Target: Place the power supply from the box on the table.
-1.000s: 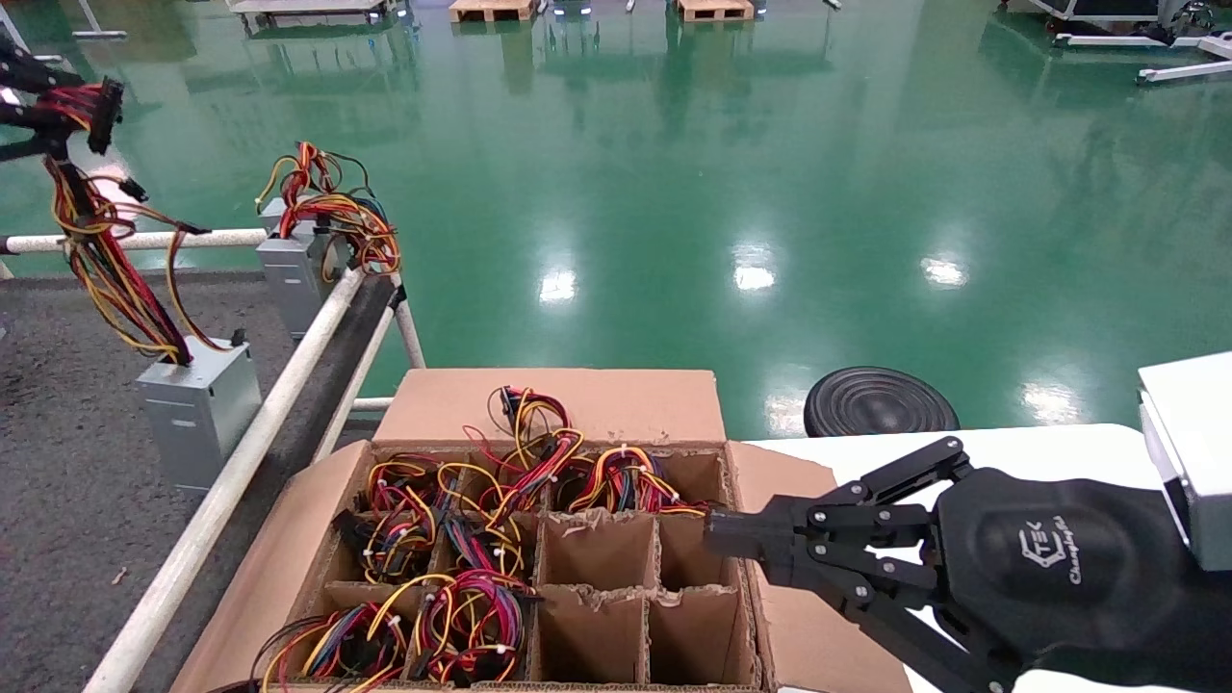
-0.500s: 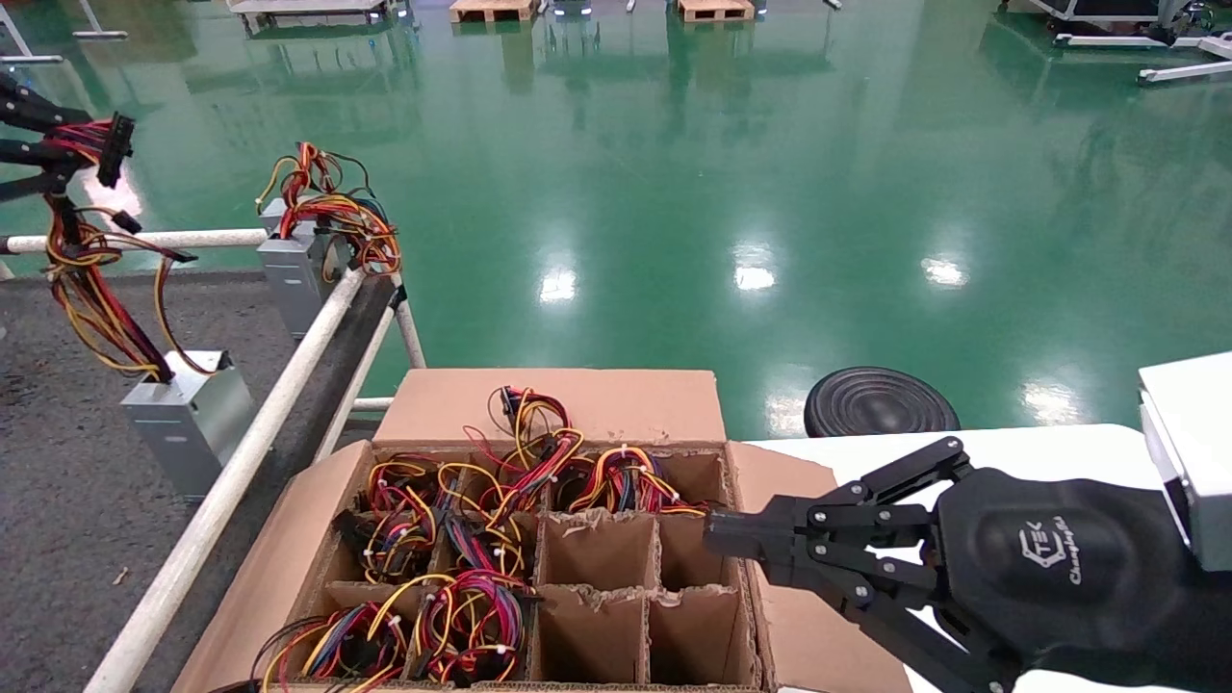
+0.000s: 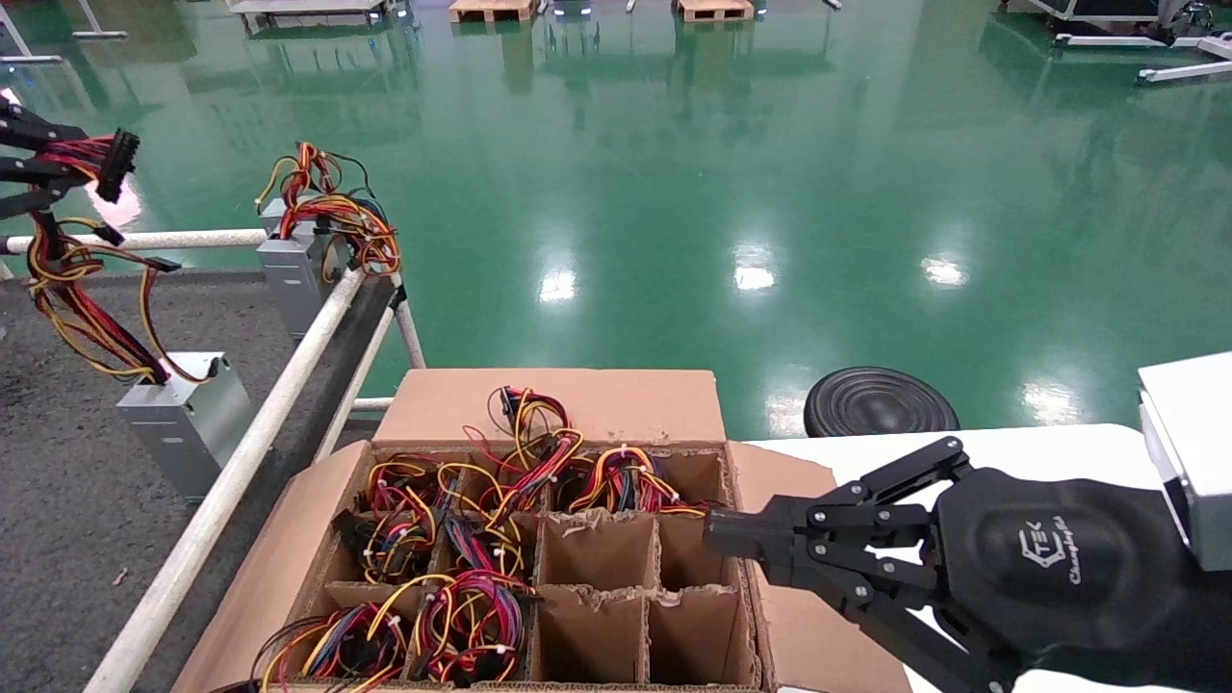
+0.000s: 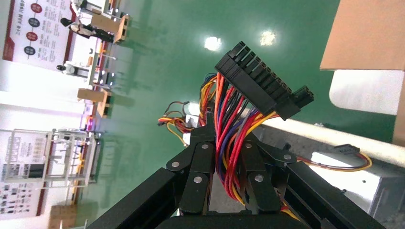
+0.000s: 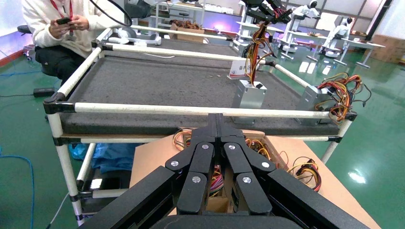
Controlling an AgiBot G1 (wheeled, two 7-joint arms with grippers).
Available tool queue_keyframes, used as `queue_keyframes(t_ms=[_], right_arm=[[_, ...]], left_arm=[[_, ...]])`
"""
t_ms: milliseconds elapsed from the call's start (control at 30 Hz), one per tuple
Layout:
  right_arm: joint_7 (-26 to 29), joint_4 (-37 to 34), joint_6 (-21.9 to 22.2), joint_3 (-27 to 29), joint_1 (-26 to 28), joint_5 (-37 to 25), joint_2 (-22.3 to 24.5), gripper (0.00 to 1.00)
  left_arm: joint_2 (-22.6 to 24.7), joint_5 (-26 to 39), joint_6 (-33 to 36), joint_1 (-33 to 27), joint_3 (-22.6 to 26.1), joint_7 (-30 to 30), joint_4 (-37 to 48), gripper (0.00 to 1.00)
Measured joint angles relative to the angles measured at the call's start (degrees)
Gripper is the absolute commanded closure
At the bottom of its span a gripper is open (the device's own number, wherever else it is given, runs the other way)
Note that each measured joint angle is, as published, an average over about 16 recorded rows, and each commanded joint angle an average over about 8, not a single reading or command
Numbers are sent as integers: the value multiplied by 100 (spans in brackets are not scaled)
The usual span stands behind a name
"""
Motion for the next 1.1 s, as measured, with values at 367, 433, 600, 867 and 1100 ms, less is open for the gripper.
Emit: queue_keyframes(t_ms=[367,433,600,867,1100], right_arm=[[0,0,0,0,0,0,0,100],[0,0,0,0,0,0,0,100],[0,0,0,0,0,0,0,82],[0,0,0,0,0,0,0,61],[0,0,0,0,0,0,0,65]], left_arm=[[10,-28,77,93,-24,-101,-13,0],[14,-33,89,108,-28,-115,-18,0],[25,-48,120,144,-39,-148,-31,0],[40,-78,170,205,-61,-195,-54,0],[45,-110,211,250,-83,-224,-76,0]])
